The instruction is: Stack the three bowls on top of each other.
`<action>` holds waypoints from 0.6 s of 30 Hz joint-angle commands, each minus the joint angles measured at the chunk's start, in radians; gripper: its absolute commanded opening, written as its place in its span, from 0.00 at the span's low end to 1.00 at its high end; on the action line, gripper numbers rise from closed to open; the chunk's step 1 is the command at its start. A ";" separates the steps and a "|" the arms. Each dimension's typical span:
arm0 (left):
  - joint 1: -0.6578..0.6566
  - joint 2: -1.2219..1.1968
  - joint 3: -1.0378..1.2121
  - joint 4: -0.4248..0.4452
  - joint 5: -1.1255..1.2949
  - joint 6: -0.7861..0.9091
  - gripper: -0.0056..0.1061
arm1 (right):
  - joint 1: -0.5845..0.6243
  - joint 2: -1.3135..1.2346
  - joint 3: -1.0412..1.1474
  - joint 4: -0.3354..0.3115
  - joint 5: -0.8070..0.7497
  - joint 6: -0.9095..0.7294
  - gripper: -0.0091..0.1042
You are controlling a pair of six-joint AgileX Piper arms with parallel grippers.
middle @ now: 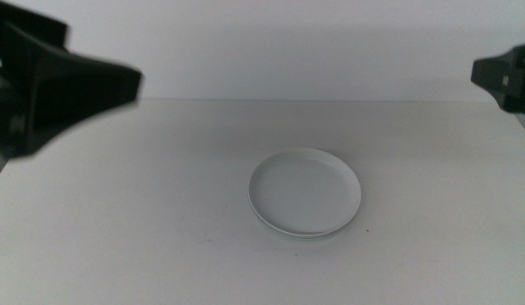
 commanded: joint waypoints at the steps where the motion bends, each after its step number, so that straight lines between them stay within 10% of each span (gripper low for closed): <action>1: 0.012 -0.048 0.063 0.071 -0.175 -0.008 0.89 | -0.008 -0.017 0.016 -0.030 -0.027 0.026 0.90; 18: 0.440 -0.434 0.555 0.041 -0.432 -0.008 0.89 | -0.008 -0.020 0.016 -0.068 -0.042 0.022 0.90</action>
